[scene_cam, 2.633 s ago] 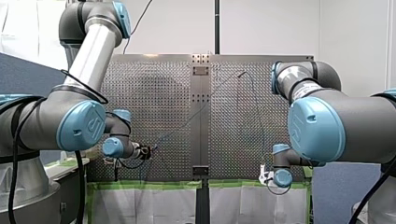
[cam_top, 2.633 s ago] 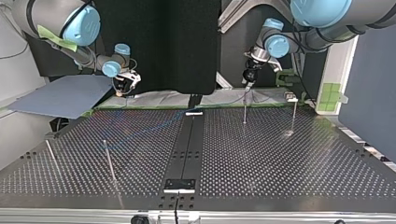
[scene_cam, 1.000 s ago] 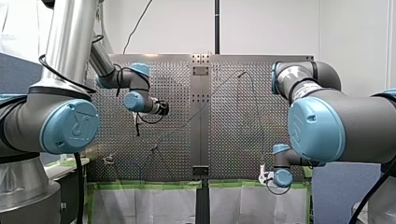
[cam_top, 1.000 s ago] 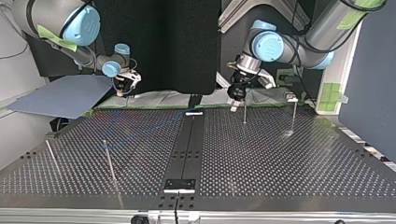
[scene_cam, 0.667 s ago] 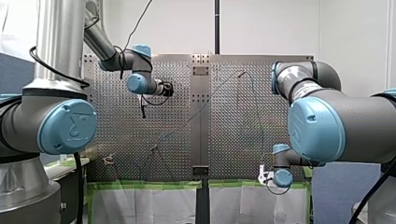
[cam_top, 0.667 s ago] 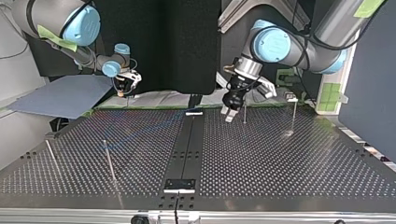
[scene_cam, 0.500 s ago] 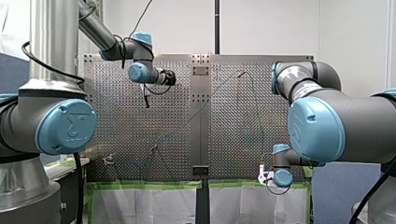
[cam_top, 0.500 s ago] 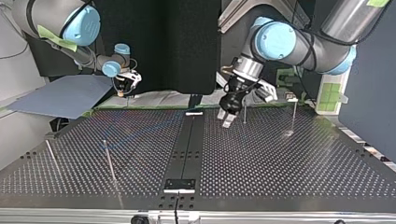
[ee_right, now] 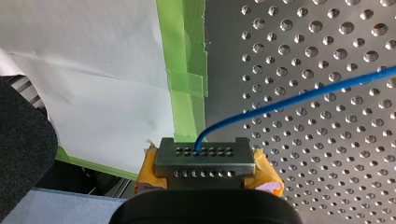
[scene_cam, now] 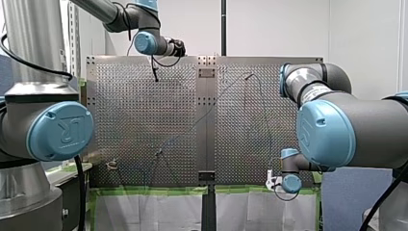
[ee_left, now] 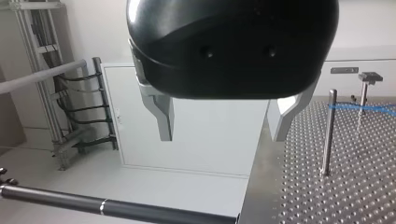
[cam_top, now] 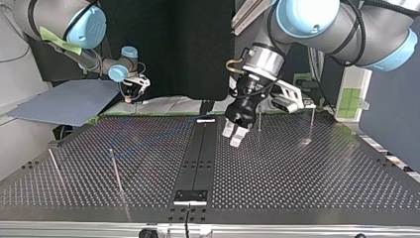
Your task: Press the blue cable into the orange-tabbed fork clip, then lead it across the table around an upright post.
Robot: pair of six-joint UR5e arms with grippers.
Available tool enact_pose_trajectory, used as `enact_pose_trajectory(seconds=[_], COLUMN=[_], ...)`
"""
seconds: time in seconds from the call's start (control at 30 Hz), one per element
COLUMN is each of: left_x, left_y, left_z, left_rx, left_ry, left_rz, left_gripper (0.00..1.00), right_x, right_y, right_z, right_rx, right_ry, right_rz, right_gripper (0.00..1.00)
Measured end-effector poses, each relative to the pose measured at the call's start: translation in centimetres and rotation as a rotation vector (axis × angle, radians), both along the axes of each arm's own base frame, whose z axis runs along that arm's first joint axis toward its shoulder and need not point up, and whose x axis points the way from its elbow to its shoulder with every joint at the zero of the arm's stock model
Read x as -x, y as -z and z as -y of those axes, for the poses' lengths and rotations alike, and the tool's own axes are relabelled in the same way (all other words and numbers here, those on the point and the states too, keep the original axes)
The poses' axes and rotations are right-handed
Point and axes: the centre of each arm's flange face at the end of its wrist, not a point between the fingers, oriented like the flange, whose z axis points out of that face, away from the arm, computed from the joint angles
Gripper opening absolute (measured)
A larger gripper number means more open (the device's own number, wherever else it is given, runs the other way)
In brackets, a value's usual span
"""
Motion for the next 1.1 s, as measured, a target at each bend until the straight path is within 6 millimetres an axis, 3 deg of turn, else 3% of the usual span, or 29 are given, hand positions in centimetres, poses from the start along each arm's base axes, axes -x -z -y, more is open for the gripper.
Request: enact_pose_trajectory(seconds=[0.2, 0.67, 0.93, 1.1], left_x=[0.2, 0.8, 3.7, 3.8], left_y=[-0.3, 1.0, -1.6, -3.7], left_z=[2.1, 8.9, 12.4, 13.0], left_rx=[-0.031, -0.117, -0.096, -0.05], left_ry=[-0.004, 0.031, 0.18, 0.232], left_rz=[-0.027, -0.142, -0.16, -0.152], left_gripper=[1.0, 1.0, 1.0, 1.0], right_x=[0.0, -0.2, -0.2, -0.3], right_y=[0.0, 0.0, 0.0, 0.0], right_z=[0.0, 0.0, 0.0, -0.1], right_rx=[0.0, -0.002, -0.001, -0.001], right_ry=[0.001, -0.011, -0.012, -0.014], right_rz=[0.002, 0.014, 0.014, 0.014], right_gripper=[0.01, 0.01, 0.01, 0.01])
